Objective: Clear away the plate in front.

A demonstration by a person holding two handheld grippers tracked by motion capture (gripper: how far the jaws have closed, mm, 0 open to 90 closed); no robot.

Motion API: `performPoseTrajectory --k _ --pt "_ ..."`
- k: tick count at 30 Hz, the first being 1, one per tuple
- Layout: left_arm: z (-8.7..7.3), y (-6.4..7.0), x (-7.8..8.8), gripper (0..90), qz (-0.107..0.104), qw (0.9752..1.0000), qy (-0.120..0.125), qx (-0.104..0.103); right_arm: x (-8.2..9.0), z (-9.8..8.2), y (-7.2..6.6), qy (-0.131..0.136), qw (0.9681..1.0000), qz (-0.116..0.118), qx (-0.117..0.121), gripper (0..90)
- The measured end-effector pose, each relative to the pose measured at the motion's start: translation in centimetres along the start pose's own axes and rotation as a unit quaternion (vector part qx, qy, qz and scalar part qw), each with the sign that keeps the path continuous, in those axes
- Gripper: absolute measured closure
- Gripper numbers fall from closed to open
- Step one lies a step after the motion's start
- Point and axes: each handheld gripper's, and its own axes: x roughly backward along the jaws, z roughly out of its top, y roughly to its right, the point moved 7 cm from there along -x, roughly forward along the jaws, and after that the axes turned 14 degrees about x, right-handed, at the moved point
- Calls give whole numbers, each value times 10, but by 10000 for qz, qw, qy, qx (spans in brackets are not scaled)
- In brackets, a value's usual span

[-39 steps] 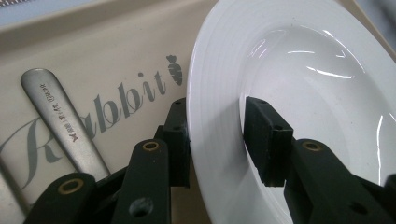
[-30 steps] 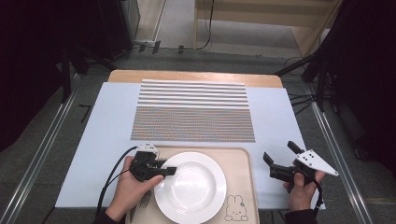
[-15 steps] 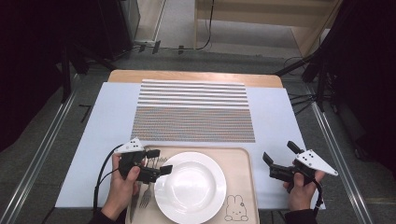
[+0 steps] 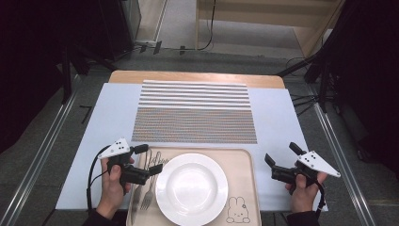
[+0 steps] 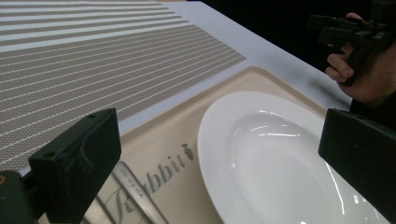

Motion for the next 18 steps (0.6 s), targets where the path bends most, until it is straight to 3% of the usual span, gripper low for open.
performPoseTrajectory --k 12,18 --pt "1 -20 19 0 350 9990 280 -89 0 0 0 -7 10000 -1 -1 0" --pt "2 -33 31 0 503 9978 425 26 0 -1 1 -10 10000 2 -9 0"
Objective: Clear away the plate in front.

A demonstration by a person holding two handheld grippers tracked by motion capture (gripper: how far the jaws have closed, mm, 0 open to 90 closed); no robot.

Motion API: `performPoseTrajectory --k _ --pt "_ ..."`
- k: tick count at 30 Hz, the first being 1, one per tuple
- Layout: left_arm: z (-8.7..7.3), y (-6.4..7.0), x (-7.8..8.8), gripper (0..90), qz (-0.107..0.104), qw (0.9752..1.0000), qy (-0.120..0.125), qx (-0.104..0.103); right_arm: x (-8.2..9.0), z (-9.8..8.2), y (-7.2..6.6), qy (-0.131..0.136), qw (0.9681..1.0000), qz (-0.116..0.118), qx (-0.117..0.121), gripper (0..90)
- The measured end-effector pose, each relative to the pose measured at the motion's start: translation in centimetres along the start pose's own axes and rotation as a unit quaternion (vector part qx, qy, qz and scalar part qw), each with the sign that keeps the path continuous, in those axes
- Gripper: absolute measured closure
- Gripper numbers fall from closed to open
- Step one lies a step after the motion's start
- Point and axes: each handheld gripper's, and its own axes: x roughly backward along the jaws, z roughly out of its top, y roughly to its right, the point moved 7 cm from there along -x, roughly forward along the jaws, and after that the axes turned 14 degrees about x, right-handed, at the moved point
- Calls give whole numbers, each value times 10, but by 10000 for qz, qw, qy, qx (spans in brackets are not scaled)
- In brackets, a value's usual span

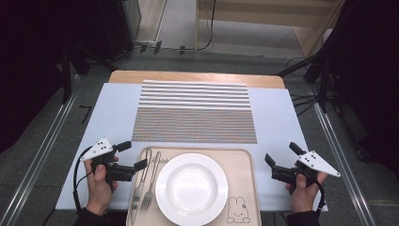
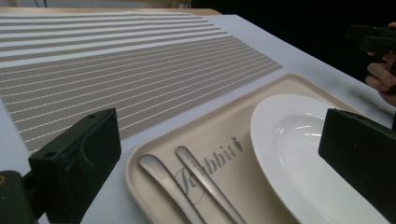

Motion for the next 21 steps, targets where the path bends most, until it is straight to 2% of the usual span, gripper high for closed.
performPoseTrajectory --k 8,21 --pt "1 -19 16 0 205 9996 153 106 -1 0 0 -13 10000 11 3 0" --pt "-2 -42 36 0 595 9977 329 76 -1 -1 1 -11 10000 5 14 0"
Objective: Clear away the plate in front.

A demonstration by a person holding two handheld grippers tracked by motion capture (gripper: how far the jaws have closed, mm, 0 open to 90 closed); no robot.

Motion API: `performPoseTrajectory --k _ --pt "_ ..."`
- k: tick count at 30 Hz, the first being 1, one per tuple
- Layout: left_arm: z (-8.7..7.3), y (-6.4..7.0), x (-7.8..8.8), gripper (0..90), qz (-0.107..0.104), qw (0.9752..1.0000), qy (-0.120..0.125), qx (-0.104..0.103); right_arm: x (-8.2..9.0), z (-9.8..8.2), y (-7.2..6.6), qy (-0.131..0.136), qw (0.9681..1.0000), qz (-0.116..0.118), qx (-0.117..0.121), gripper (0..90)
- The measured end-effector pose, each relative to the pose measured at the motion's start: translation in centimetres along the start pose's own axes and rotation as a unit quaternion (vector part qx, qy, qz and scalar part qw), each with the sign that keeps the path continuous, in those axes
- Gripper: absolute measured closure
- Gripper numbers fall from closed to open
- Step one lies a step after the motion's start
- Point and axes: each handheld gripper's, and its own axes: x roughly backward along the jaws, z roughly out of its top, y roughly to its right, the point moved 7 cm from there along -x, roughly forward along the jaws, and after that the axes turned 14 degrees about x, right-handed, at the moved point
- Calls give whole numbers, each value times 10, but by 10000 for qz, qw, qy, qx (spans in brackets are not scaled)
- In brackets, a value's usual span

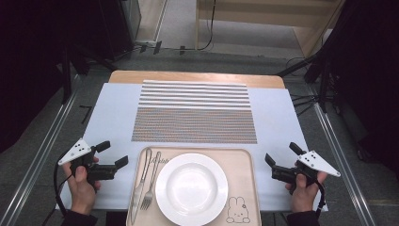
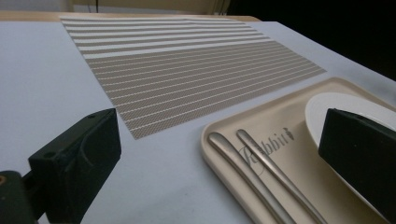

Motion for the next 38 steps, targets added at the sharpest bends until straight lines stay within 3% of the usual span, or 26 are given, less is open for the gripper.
performPoseTrajectory --k 3,21,38 --pt "-1 -5 3 0 103 9999 -22 -52 0 0 0 -2 10000 0 -4 0" --pt "-2 -27 27 0 232 9994 197 175 -1 -2 2 -31 10000 -31 -19 0" --pt "-3 -26 27 0 218 9995 163 146 -1 -2 2 -33 10000 -50 -12 0"
